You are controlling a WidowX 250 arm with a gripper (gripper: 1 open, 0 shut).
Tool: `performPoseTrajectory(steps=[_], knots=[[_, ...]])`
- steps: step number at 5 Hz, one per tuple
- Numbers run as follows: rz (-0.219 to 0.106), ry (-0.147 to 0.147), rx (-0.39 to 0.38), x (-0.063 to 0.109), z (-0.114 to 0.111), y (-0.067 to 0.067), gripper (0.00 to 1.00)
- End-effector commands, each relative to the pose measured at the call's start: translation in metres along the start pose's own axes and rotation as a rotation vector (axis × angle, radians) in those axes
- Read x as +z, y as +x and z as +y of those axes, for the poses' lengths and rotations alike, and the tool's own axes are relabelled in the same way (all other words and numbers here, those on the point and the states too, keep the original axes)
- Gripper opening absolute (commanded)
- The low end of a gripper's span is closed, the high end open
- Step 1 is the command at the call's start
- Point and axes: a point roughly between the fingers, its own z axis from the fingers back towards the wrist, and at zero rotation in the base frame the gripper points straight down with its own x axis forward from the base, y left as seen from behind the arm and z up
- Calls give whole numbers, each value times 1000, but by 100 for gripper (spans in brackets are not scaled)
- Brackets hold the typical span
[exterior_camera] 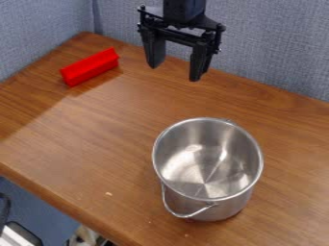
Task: Put the red object in the metal pot
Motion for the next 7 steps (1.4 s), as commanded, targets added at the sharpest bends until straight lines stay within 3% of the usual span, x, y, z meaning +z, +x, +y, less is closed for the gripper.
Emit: performPoseTrajectory(steps=[1,2,3,4,5,7], knots=[[19,0,49,1,2,4,100],[7,-2,111,-2,38,27,100],[-11,1,59,-2,83,43,100],[-67,19,-72,-1,121,51,100],[-101,54,-56,-10,148,62,100],[-105,89,-65,-28,162,71,100]])
